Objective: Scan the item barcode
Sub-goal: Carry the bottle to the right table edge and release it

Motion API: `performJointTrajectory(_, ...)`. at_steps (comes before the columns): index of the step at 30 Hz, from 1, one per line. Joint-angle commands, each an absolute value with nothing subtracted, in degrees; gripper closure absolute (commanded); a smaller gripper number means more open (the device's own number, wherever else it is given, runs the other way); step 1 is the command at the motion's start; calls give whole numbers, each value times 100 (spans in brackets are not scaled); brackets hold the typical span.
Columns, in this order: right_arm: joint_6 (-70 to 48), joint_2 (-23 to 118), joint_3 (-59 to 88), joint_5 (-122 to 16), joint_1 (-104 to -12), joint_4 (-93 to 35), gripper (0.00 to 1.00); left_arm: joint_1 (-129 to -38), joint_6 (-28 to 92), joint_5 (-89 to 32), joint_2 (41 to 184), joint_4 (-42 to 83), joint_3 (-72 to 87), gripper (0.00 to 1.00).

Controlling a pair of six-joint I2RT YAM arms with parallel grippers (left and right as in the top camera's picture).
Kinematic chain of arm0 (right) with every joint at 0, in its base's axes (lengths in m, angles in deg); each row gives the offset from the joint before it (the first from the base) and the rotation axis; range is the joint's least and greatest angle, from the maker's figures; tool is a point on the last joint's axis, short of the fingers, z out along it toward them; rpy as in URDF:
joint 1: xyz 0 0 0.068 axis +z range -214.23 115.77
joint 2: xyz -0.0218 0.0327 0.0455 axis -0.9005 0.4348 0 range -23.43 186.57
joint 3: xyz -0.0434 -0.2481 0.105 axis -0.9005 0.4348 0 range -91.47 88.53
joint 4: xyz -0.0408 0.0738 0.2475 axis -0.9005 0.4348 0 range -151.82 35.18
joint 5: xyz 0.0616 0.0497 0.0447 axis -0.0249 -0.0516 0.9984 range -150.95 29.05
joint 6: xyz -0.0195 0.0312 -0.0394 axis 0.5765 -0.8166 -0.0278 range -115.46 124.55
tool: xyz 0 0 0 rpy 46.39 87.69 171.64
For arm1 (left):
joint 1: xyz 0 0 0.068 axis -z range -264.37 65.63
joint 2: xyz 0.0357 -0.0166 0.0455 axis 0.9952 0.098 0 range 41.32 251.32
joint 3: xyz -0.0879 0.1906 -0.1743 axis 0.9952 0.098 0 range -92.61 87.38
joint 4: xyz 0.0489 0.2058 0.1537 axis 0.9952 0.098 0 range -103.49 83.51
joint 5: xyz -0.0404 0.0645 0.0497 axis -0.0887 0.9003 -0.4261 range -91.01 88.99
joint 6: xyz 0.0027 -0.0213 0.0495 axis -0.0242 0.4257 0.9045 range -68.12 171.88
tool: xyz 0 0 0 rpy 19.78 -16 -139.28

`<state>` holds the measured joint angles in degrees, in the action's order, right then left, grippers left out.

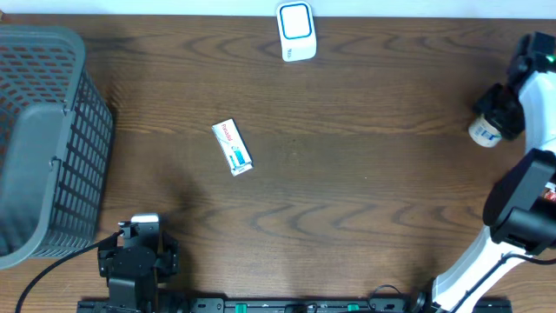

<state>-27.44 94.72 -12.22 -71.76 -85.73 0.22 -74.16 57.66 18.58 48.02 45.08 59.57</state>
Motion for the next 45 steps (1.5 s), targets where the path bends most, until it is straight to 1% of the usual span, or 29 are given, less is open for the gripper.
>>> performJointTrajectory(1,-3568,9435,-1088,-7624,-8760,16,47,-7433,5713,1873,4793,4517,5911,14)
performJointTrajectory(5,-4235,9435,-868,-8085,-8896,121,47,-7433,5713,1873,4793,4517,5911,14)
performJointTrajectory(8,-4558,9435,-667,-8275,-8968,114,42,-7433,5713,1873,4793,4517,5911,14)
performJointTrajectory(11,-4733,9435,-507,-8461,-8988,27,33,-7433,5713,1873,4793,4517,5911,14)
performJointTrajectory(14,-4729,9435,-470,-8695,-8988,-28,28,-7433,5713,1873,4793,4517,5911,14)
performJointTrajectory(18,-4635,9432,-472,-9377,-9029,-21,14,-7433,5713,1873,4793,4517,5909,14)
performJointTrajectory(20,-4593,9432,-472,-9604,-9064,-26,4,-7433,5713,1873,4793,4517,5909,14)
performJointTrajectory(21,-4547,9430,-476,-9661,-9084,-15,2,-7433,5713,1873,4793,4517,5911,14)
performJointTrajectory(26,-4071,9303,-511,-9644,-9152,0,1,-7433,5713,1873,4793,4517,5911,14)
performJointTrajectory(33,-4062,8427,-511,-9537,-9010,-118,1,-7433,5713,1873,4793,4517,5911,14)
performJointTrajectory(35,-4060,8036,-511,-9349,-8924,-238,1,-7433,5713,1873,4793,4517,5911,14)
performJointTrajectory(37,-4062,7631,-511,-8846,-8820,-354,1,-7433,5713,1873,4793,4517,5911,14)
performJointTrajectory(41,-3946,6984,-511,-6691,-8500,-367,1,-7433,5713,1873,4793,4517,5911,14)
performJointTrajectory(42,-3824,6888,-511,-6018,-8356,-384,1,-7433,5713,1873,4793,4517,5911,14)
performJointTrajectory(45,-3702,6849,-509,-4700,-7770,-500,1,-7433,5713,1873,4793,4517,5911,14)
